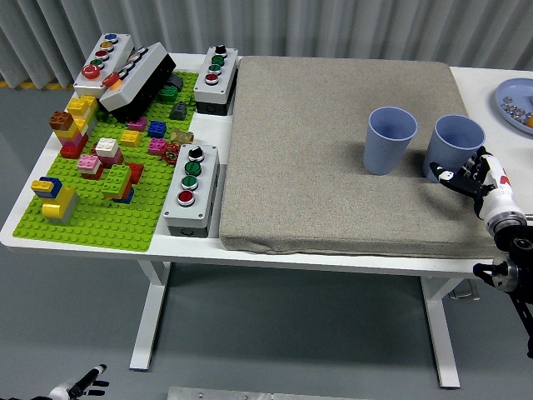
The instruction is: Pick cup pour cup place
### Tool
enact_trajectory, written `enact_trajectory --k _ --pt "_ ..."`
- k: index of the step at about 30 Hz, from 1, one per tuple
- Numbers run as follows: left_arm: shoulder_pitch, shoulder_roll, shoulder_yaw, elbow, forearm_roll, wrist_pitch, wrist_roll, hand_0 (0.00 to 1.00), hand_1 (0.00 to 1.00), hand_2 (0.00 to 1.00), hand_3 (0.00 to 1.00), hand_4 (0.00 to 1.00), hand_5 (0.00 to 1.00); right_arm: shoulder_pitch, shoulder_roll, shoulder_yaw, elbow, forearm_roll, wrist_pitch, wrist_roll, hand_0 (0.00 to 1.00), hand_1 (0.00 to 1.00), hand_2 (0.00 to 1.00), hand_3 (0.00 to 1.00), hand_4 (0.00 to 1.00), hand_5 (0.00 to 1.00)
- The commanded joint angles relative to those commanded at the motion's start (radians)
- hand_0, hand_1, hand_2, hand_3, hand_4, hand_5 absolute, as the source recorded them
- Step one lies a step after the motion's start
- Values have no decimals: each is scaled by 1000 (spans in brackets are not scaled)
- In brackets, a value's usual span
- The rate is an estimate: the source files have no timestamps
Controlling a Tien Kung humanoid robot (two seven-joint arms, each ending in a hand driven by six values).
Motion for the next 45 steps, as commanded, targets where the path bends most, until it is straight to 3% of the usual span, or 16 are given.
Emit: enact_trajectory --k 12,28,45 --pt "12 3 -12 0 2 0 0 864 829 836 754 630 984 -42 -37 12 54 -19 18 -38 935 893 970 946 788 174" --pt "17 7 -44 0 26 1 -1 864 829 835 754 630 983 -141 -113 70 197 -36 26 -58 939 893 975 950 795 181" --pt "14 10 -48 0 30 1 -3 863 829 833 753 630 982 -125 -130 112 208 -38 24 -60 942 891 972 945 800 197"
